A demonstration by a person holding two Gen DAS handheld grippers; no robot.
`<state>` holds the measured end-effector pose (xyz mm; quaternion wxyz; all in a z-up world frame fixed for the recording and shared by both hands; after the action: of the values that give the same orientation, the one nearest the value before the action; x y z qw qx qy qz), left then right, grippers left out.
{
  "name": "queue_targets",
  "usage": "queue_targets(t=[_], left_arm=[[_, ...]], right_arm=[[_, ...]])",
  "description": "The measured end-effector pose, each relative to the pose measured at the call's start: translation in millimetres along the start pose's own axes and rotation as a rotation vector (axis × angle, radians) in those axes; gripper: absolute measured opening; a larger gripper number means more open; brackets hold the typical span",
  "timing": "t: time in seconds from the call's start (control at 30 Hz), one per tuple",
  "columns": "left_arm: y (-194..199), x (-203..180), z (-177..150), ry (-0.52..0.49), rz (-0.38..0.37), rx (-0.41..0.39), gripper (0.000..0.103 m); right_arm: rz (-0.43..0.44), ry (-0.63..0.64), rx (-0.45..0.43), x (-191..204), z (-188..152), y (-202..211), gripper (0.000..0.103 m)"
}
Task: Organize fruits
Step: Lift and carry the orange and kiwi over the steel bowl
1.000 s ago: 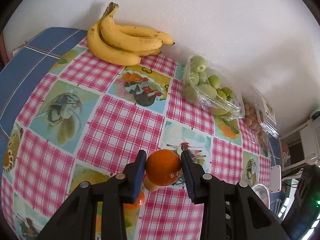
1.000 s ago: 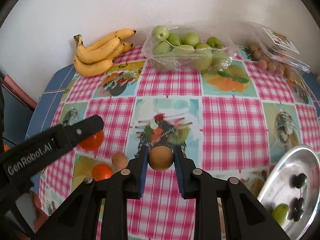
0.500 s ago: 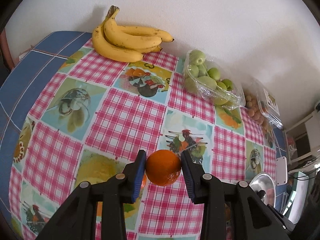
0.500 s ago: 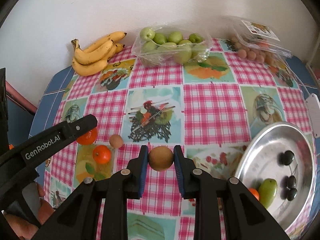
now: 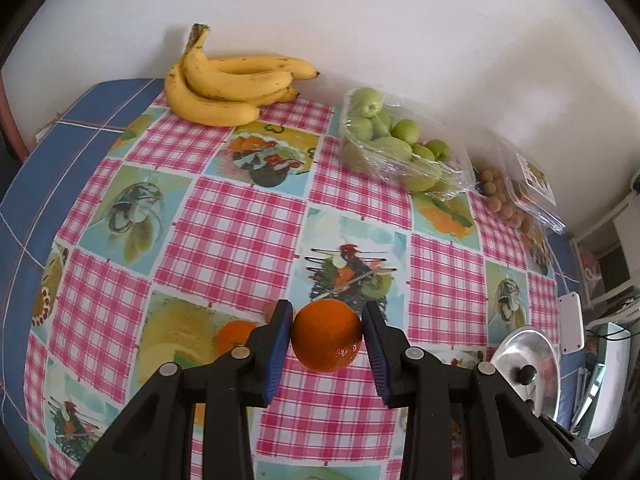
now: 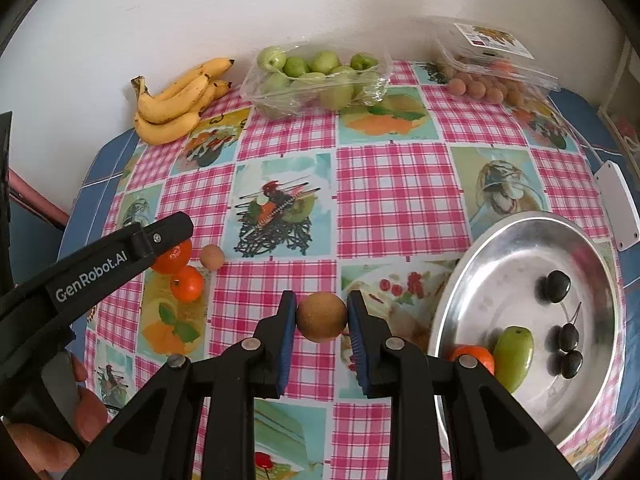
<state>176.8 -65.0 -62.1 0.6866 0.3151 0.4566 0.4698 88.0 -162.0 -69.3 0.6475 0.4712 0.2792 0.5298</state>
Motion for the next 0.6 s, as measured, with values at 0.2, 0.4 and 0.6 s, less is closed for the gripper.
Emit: queue_targets(t=[0.2, 0.4, 0.6], left_arm=[[-1.5, -22.1, -7.5, -0.018, -0.029, 0.012, 0.038], [-0.5, -54.2, -19.9, -0.066, -0.057, 0.018, 0.038], [-5.2, -88.9, -38.9, -0.135, -0.075, 0.038, 0.038]], right_arm=[[-0.032, -0.049, 0.002, -29.0, -1.0, 4.5, 0.027], [-0.075, -0.119, -0.005, -70.8, -3.5, 12.7, 0.027], [-0.118, -0.183, 0.003, -109.7, -11.4, 18.0, 0.027]])
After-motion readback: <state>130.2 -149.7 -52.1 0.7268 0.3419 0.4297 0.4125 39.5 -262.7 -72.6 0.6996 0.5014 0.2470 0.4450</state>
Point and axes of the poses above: each gripper's, at about its wrist camera, not at the fingertips, and y roughly against the way its jaws point, x to its left, z to its top, the point moved 10 cm from there along -y, roughly the way its jaws point, and after that the axes turned 9 degrees about y, right-handed, at the moved point
